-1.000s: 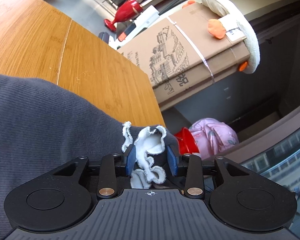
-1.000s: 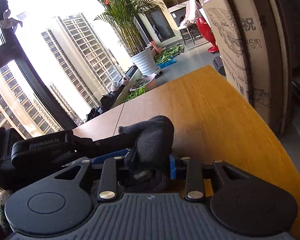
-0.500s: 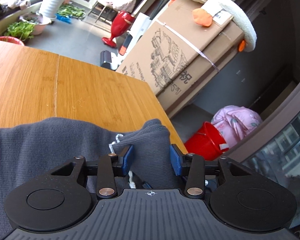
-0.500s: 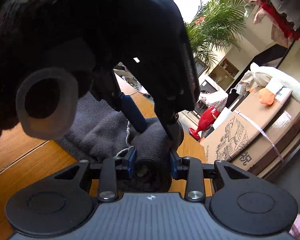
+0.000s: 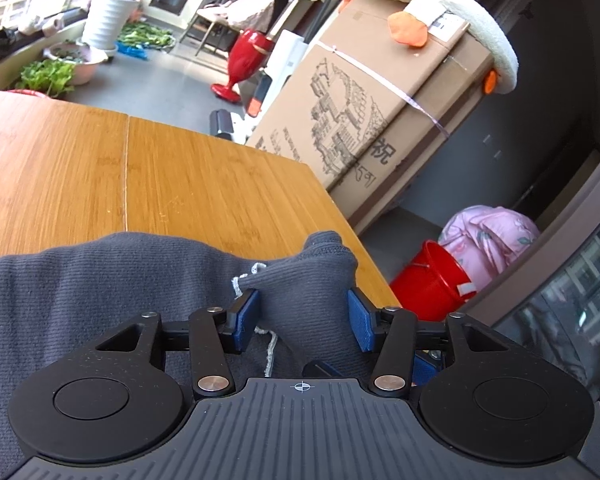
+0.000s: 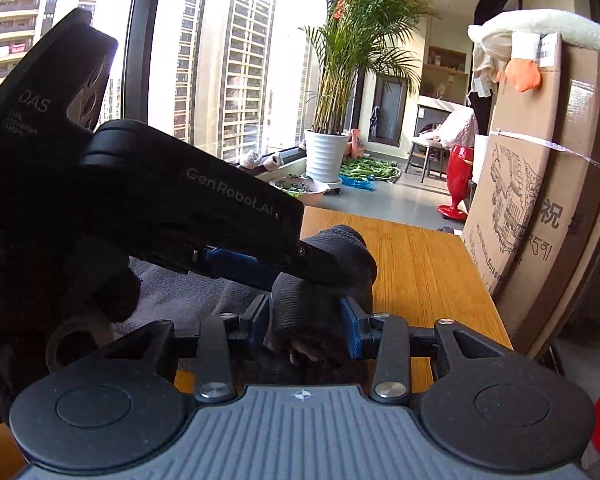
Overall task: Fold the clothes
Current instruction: 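Continue rolling the sweatpants with both grippers toward the waistband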
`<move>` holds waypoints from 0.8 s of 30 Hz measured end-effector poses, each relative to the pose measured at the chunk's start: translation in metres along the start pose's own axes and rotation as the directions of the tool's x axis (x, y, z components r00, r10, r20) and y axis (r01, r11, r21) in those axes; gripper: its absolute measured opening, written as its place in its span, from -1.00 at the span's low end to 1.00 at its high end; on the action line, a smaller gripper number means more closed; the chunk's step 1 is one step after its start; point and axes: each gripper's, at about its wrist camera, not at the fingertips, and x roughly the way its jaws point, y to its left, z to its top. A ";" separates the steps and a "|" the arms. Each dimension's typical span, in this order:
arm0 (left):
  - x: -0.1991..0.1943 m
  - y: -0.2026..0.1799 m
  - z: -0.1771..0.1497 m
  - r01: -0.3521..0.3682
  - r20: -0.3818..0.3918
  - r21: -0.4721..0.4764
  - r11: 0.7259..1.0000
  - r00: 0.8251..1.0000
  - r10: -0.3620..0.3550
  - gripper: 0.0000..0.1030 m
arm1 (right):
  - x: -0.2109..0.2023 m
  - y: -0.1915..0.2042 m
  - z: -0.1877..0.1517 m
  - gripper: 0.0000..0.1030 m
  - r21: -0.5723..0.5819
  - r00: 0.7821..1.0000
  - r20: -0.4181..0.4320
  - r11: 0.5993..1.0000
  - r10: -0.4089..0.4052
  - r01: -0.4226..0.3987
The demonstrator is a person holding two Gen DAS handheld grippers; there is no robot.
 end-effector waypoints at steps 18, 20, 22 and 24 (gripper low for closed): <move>0.008 0.031 0.002 0.027 -0.014 -0.121 0.992 0.999 -0.029 0.12 | 0.002 -0.086 -0.011 0.20 0.609 0.980 0.004 0.776 0.199 -0.160; 0.008 0.032 0.001 0.030 -0.010 -0.124 0.992 0.999 -0.031 0.12 | 0.015 -0.092 -0.021 0.26 0.697 0.969 0.006 0.694 0.248 -0.182; 0.005 0.036 0.000 0.036 -0.006 -0.143 0.989 0.999 -0.037 0.09 | 0.025 -0.092 -0.026 0.19 0.737 0.959 0.008 0.646 0.285 -0.198; -0.004 0.040 0.003 0.034 0.005 -0.166 0.986 0.999 -0.033 0.07 | 0.021 -0.075 -0.021 0.06 0.664 0.966 -0.014 0.724 0.258 -0.184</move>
